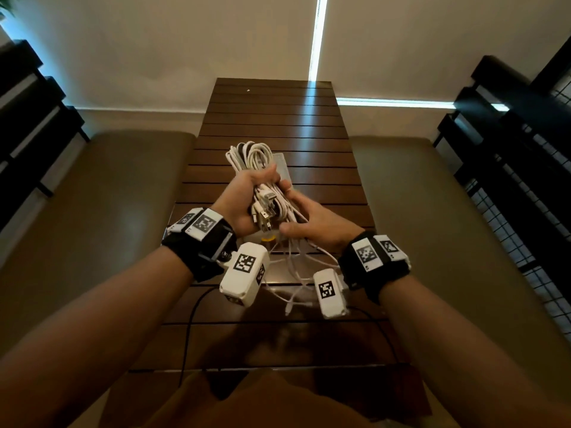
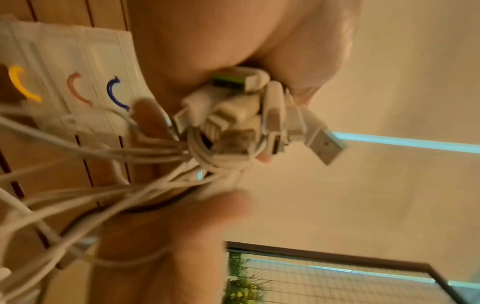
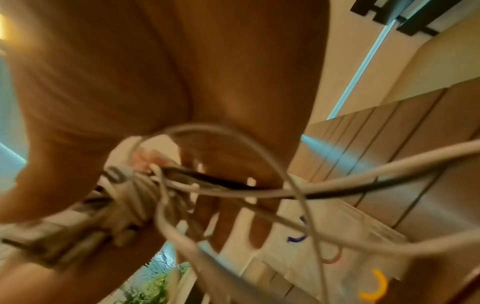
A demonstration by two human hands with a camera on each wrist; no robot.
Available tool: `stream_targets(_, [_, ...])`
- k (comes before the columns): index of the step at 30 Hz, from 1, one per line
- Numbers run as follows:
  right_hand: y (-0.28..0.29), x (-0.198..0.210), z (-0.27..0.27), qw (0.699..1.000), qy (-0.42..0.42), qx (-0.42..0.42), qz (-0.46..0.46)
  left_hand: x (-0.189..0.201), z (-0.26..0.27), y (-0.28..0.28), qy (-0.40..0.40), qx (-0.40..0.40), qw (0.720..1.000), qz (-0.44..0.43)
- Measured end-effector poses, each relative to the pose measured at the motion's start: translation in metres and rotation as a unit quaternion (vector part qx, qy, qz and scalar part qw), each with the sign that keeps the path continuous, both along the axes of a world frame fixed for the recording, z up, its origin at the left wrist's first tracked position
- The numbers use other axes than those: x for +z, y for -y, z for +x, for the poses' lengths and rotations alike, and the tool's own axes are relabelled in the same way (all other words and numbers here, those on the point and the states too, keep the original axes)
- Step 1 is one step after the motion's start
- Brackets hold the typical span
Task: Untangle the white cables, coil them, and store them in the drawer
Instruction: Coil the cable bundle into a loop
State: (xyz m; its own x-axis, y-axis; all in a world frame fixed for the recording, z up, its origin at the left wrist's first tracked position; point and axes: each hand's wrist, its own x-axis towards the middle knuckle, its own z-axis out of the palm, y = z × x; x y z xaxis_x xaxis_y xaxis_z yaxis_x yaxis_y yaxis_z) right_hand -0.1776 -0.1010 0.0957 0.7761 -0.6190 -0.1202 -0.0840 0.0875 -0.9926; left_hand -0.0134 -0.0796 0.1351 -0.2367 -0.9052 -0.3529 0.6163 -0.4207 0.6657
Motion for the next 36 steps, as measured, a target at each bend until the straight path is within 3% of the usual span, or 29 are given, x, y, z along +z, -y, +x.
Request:
stream_targets(2, [0.001,-0.008,0.001,0.999,0.014,-0.006,0.030,0.002,0.000,0.000,-0.020,0.010,1.000,0.013])
stream_targets(4, [0.003,-0.011,0.004,0.997,-0.023,-0.066,0.027,0.003,0.001,-0.001,-0.044,0.014,0.999,0.017])
stream_targets(9, [-0.003,-0.013,0.013,0.981,-0.148,-0.107,-0.062,0.000,-0.003,-0.002,-0.084,0.058,0.995,0.023])
stream_targets(14, [-0.032,-0.021,0.021,0.953,-0.211,-0.142,-0.162,-0.008,0.000,0.004,-0.085,0.141,0.985,0.049])
stream_targets(16, [-0.039,-0.024,0.018,0.928,-0.258,-0.160,-0.215,-0.014,0.003,0.009,-0.028,0.173,0.983,0.055])
stream_targets(19, [-0.043,-0.017,0.009,0.858,-0.359,-0.115,-0.349,-0.026,0.013,0.015,0.097,0.219,0.967,0.086])
stream_targets(22, [-0.040,0.010,0.002,0.798,-0.369,-0.061,-0.472,-0.033,0.020,0.016,0.183,0.240,0.947,0.110])
stream_targets(26, [-0.020,0.041,-0.002,0.749,-0.346,0.013,-0.565,-0.031,0.020,0.010,0.263,0.139,0.949,0.099])
stream_targets(28, [-0.013,0.049,-0.002,0.753,-0.348,0.047,-0.557,-0.030,0.020,0.005,0.296,0.088,0.948,0.079])
stream_targets(30, [-0.006,0.055,-0.003,0.793,-0.325,0.061,-0.511,-0.030,0.022,0.000,0.321,0.028,0.945,0.057])
stream_targets(33, [0.008,0.065,-0.003,0.847,-0.288,0.053,-0.443,-0.027,0.024,-0.008,0.288,-0.090,0.953,0.037])
stream_targets(36, [0.017,0.066,0.000,0.850,-0.291,0.047,-0.436,-0.029,0.024,-0.010,0.255,-0.144,0.956,0.014])
